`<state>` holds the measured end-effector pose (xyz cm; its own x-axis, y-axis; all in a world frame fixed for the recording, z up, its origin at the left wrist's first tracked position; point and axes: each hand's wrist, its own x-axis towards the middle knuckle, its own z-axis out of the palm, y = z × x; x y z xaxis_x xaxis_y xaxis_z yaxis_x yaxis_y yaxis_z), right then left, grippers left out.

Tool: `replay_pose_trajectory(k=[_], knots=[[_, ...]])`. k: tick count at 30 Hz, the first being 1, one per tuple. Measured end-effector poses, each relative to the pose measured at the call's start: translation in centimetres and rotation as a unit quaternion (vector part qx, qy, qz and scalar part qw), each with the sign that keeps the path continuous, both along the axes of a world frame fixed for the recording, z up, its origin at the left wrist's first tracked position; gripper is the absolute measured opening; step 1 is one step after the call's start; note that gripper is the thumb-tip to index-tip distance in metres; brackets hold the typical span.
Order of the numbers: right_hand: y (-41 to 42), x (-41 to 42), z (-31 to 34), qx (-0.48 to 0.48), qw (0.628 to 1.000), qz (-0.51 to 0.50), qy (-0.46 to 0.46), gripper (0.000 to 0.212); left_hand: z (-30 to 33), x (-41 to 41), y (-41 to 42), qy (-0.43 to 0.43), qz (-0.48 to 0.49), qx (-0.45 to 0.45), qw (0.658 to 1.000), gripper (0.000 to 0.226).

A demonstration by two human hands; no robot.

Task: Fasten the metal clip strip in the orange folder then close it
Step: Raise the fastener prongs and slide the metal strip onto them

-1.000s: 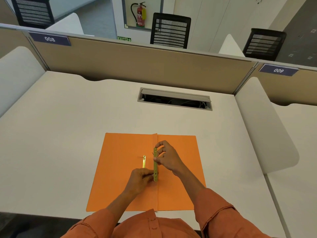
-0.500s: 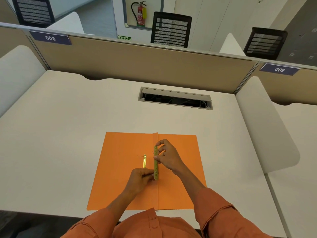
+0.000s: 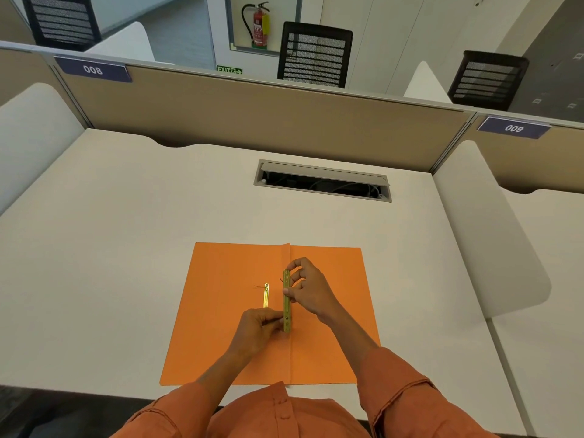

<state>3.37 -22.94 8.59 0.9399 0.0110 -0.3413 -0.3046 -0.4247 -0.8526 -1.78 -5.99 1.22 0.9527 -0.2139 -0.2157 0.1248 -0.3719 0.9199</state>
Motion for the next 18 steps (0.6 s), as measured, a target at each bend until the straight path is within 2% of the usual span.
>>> replay_pose_trajectory(k=[6,10,14,18], knots=[[0.17,0.00,-0.10,0.000,1.000,-0.005,-0.009,0.046,0.56,-0.16,-0.12,-0.013,-0.014,0.011,1.000,0.034],[0.25,-0.04,-0.08,0.001,1.000,-0.005,-0.010,0.046,0.59,-0.23,-0.03,-0.011,-0.005,0.006,1.000,0.029],[0.29,-0.11,-0.24,-0.001,1.000,-0.007,-0.013,0.046,0.87,-0.40,-0.07,-0.006,-0.003,0.000,1.000,0.043],[0.38,-0.20,-0.46,-0.003,1.000,-0.014,-0.018,0.046,0.63,-0.54,-0.07,0.004,0.012,-0.020,1.000,0.029]])
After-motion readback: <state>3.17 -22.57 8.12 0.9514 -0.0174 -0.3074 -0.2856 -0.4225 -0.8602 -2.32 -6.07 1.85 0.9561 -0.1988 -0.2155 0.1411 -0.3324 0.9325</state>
